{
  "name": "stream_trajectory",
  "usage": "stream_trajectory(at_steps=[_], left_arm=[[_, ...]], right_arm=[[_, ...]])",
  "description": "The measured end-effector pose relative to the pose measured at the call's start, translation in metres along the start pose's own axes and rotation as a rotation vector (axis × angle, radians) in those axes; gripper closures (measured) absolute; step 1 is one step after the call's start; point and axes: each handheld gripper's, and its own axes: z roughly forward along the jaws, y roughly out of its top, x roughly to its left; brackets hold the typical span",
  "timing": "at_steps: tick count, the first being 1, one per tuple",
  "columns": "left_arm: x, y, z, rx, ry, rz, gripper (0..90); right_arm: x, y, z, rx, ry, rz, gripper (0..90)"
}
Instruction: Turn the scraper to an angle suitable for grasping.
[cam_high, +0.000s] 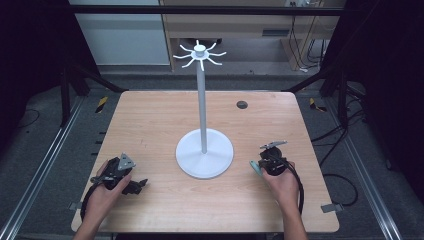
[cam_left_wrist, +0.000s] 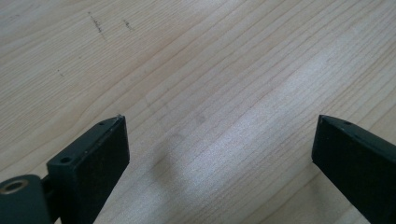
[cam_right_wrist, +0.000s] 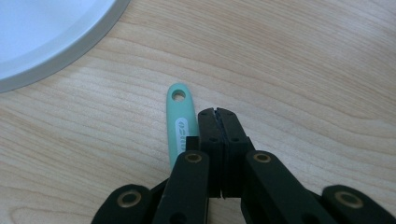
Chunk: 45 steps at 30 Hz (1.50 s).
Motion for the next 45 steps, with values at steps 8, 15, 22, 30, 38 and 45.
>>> stream_trajectory(at_steps=[8,15,22,30,38,45], left_arm=[[0.0,0.0,0.0,0.002,0.0,0.0,3.8],[-0.001,0.0,0.001,0.003,-0.002,0.003,3.8],[0.0,0.0,0.0,0.001,-0.001,-0.003,3.8],[-0.001,-0.001,0.0,0.003,0.0,-0.004,3.8],[-0.001,-0.001,0.0,0.003,0.001,-0.005,3.8],[-0.001,-0.001,0.0,-0.002,0.003,-0.005,3.8]], right_arm=[[0.002,0.0,0.001,0.006,0.03,-0.001,90.0],[0.006,-0.001,0.0,0.004,0.098,-0.017,90.0],[0.015,-0.002,-0.002,0.02,0.131,-0.058,90.0],[0.024,0.008,-0.013,0.015,0.129,-0.112,85.0],[0.027,0.019,-0.018,0.049,0.098,-0.14,70.6],[0.029,0.026,-0.016,0.074,0.13,-0.176,63.7]])
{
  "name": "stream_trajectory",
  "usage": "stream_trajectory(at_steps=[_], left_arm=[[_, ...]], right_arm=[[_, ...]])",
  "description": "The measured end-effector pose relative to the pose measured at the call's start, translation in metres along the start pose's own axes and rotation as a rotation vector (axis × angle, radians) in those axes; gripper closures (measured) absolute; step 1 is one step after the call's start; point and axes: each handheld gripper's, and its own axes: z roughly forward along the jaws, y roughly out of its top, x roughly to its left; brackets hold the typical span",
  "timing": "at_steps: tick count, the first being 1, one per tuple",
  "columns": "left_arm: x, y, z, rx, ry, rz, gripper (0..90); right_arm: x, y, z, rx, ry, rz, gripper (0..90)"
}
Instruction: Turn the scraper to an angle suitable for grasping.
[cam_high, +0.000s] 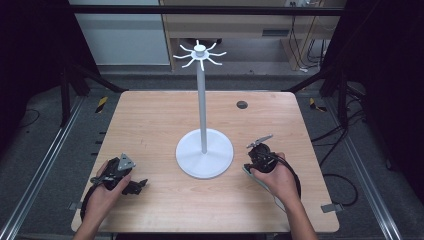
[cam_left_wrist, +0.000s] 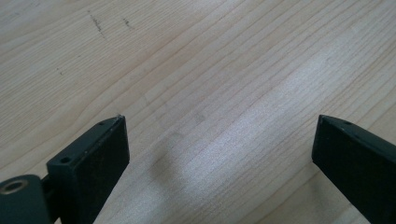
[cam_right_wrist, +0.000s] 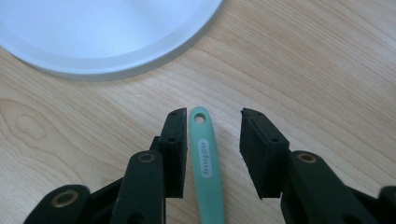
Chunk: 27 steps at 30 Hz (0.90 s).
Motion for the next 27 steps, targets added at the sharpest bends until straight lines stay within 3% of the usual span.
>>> stream_trajectory(at_steps=[8,14,15,27], left_arm=[[0.0,0.0,0.0,-0.002,0.0,0.001,3.7],[0.0,0.0,0.0,-0.001,0.001,0.001,3.7],[0.0,0.0,0.0,-0.001,0.0,0.0,3.7],[0.0,0.0,0.0,0.003,0.0,0.0,3.7]], right_arm=[[-0.003,0.004,0.005,0.046,-0.021,-0.018,63.5],[-0.004,0.005,0.006,0.076,-0.011,-0.023,53.5],[-0.004,0.006,0.006,0.08,0.012,-0.03,52.1],[-0.001,0.007,0.016,0.162,0.032,-0.039,62.9]])
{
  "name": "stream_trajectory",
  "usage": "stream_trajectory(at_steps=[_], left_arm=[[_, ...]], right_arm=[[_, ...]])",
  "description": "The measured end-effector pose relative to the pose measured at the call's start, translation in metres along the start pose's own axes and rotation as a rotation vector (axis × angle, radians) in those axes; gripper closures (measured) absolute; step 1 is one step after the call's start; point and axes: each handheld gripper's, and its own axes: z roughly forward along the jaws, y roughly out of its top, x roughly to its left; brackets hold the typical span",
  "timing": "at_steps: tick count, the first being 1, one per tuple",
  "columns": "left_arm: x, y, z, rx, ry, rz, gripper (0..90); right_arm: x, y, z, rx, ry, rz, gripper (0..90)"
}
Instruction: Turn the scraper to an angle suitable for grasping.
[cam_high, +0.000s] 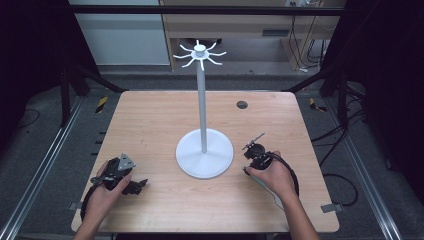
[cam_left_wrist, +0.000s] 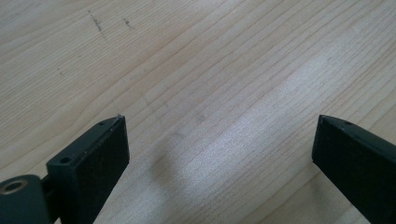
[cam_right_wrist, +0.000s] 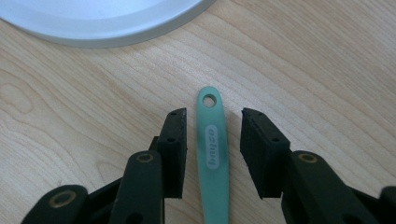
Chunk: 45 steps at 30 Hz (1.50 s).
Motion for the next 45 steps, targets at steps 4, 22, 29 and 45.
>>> stream_trajectory(at_steps=[4,22,29,45], left_arm=[[0.0,0.0,0.0,0.0,-0.001,0.001,3.7],[-0.001,0.0,0.0,0.001,-0.001,0.006,3.7],[0.0,0.0,0.0,0.0,-0.001,0.002,3.7],[0.0,0.0,0.0,-0.001,0.002,-0.002,3.7]], right_arm=[[0.0,0.0,0.004,0.018,-0.005,-0.007,64.4],[-0.003,0.0,0.007,0.068,0.02,0.007,73.4],[-0.003,-0.001,0.0,0.03,0.003,-0.001,74.3],[-0.008,-0.003,-0.063,-0.174,-0.022,0.035,74.6]])
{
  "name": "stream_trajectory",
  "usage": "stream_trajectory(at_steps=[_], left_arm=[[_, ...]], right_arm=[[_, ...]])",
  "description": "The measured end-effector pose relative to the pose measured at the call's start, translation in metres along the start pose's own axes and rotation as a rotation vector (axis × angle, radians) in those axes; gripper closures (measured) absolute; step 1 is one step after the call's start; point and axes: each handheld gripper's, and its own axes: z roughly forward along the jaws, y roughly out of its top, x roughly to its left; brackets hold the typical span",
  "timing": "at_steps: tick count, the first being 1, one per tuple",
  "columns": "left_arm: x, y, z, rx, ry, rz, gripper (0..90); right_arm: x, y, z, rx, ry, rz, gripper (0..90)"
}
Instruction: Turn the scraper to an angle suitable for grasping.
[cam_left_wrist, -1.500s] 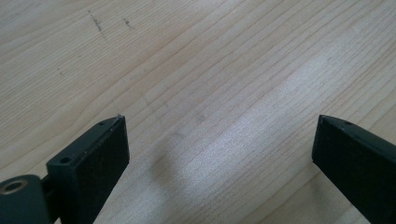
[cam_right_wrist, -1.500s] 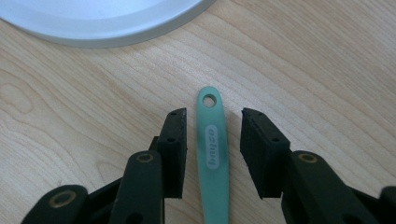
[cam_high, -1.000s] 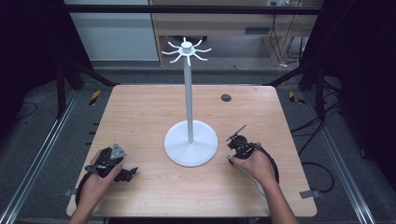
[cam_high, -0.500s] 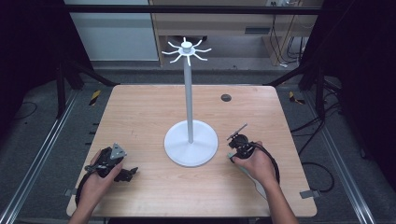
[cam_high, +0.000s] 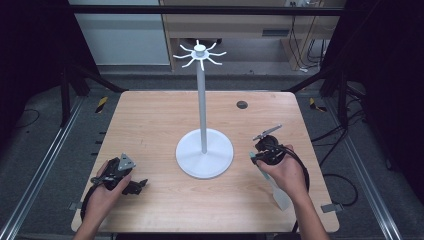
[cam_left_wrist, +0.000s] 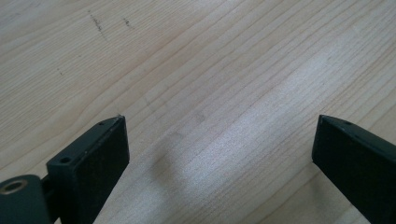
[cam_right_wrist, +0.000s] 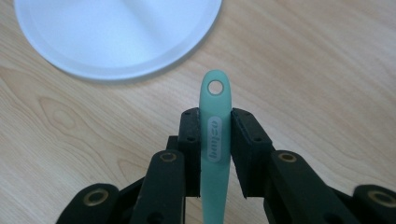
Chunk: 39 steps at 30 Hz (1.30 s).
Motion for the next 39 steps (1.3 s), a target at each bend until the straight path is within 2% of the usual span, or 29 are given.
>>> stream_trajectory(at_steps=[13,20,27,32,39], left_arm=[[0.001,-0.001,0.0,0.003,0.0,0.002,3.7],[0.002,-0.001,-0.001,0.005,0.002,-0.001,3.7],[0.002,-0.001,-0.001,0.004,0.001,-0.001,3.7],[0.002,-0.001,-0.001,0.003,0.001,-0.001,3.7],[0.001,-0.001,-0.001,0.002,0.001,-0.001,3.7]], right_arm=[[-0.008,0.011,-0.042,-0.146,-0.023,0.028,74.7],[-0.011,0.017,-0.058,-0.212,-0.033,0.019,74.7],[-0.011,0.021,-0.07,-0.274,-0.033,0.014,74.7],[-0.01,0.022,-0.074,-0.282,-0.03,0.011,74.7],[-0.009,0.025,-0.083,-0.332,-0.021,0.019,74.7]])
